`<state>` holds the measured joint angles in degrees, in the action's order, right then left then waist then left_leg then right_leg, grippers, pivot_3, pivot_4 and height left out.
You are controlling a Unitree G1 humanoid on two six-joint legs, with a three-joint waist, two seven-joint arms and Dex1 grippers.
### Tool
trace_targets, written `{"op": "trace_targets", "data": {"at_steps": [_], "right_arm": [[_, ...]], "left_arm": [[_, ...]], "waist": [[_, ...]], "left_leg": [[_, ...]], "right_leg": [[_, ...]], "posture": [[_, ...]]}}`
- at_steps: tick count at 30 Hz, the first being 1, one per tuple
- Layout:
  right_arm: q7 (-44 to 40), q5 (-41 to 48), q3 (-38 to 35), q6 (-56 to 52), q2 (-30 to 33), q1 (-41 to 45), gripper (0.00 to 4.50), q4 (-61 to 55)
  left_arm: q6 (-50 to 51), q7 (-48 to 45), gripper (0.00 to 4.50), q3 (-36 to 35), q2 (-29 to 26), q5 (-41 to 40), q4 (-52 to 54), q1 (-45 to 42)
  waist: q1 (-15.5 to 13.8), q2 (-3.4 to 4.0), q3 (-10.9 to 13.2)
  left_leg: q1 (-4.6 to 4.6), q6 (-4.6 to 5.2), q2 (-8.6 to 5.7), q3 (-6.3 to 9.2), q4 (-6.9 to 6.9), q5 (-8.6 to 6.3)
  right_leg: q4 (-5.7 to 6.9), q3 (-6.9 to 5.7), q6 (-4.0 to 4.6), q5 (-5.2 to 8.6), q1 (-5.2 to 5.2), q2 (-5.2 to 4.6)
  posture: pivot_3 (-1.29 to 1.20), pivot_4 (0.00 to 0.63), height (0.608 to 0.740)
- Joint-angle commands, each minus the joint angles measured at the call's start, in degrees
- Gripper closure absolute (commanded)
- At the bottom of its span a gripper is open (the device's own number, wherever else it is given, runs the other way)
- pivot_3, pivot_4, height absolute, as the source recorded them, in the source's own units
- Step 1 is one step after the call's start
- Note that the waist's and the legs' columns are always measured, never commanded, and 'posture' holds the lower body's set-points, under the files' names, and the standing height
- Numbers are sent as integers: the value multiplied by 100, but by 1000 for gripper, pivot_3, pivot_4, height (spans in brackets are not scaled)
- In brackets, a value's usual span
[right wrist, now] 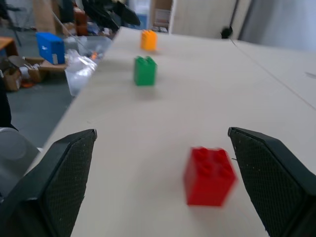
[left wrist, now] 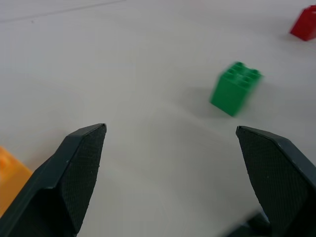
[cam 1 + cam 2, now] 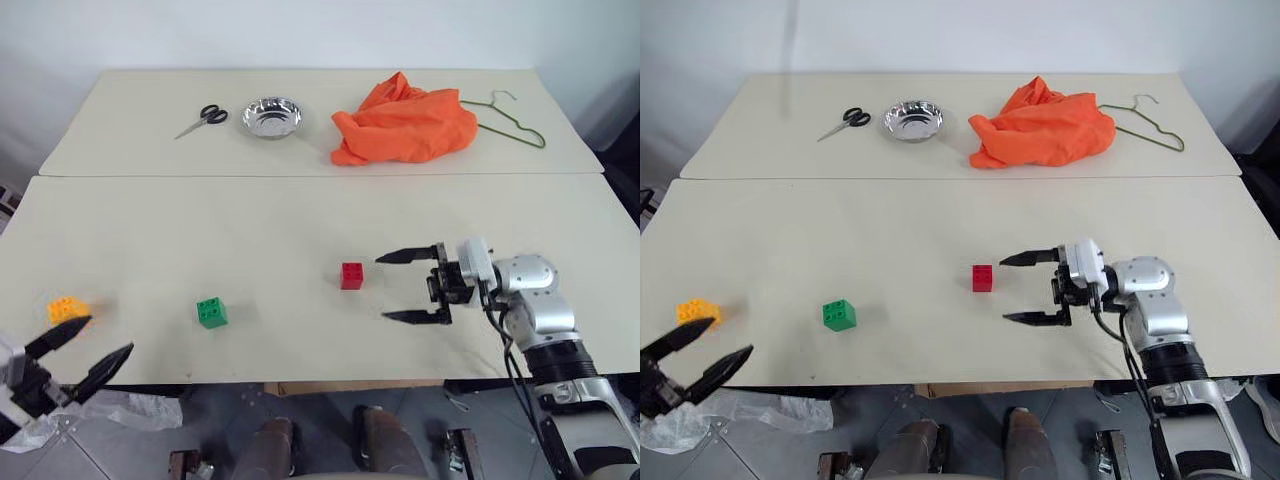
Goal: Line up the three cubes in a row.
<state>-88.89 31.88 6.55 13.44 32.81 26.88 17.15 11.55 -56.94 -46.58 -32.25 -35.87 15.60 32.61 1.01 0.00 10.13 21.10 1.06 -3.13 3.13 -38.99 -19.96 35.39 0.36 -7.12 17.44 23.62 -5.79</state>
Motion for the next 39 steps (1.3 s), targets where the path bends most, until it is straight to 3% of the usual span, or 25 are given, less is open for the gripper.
{"op": "trace_targets", "data": {"at_steps": [1, 7, 13, 19, 26, 30, 37, 39], "right_arm": [[-361, 335, 231, 349, 49, -154, 27, -161], [-361, 559, 581, 711, 284, -61, 27, 124], [-361, 721, 769, 996, 552, 45, 27, 345], [-361, 626, 981, 1001, 1001, -160, 27, 220], [-361, 552, 705, 964, 982, -510, 27, -118], [-346, 440, 495, 874, 912, -658, 0, -281], [-247, 267, 205, 751, 895, -930, 0, -504], [-221, 222, 111, 691, 945, -1051, 0, -581]], "left_arm": [[-394, -181, 0, -168, 201, 25, -260, 326], [-951, -406, 0, 397, 146, 396, -528, 178], [-883, -260, 0, 985, -220, 439, -407, -712], [-684, -813, 0, 2137, -891, 655, -721, -1726], [-678, -565, 0, 2678, -788, 865, -1307, -2621], [-863, -641, 806, 2874, -828, 1032, -1516, -2774], [-637, -801, 2982, 3012, -947, 785, -1588, -3473], [-411, -948, 2982, 3080, -982, 566, -1506, -3837]], "waist": [[-9, 0, 0], [-44, -1, -1], [-93, -1, -1], [-73, 1, -1], [-76, 2, -2], [-83, 2, -1], [-117, 1, -1], [-121, 1, -1]], "left_leg": [[-14, -1, 5, 2, 2, -3], [-17, -7, 11, 3, 1, -5], [-12, -10, 11, 10, -1, -4], [-6, -12, 11, 10, -1, -5], [-3, -18, 19, 8, -2, -7], [-3, -18, 18, 8, -3, -7], [-1, -18, 17, 9, -9, -6], [-1, -18, 16, 10, -9, -6]], "right_leg": [[-5, -1, 2, 1, -15, 2], [-1, 0, 3, 1, -15, 5], [2, -6, 3, 1, -11, 5], [4, -7, 3, 1, -4, 10], [6, -8, 5, 2, 4, 22], [6, -7, 5, 2, 3, 21], [9, -8, 4, 2, 2, 19], [11, -9, 4, 2, 2, 19]], "posture": [[0, 150, 740], [0, 150, 740], [0, 150, 740], [0, 150, 740], [0, 150, 740], [0, 150, 740], [0, 150, 740], [0, 150, 740]]}}
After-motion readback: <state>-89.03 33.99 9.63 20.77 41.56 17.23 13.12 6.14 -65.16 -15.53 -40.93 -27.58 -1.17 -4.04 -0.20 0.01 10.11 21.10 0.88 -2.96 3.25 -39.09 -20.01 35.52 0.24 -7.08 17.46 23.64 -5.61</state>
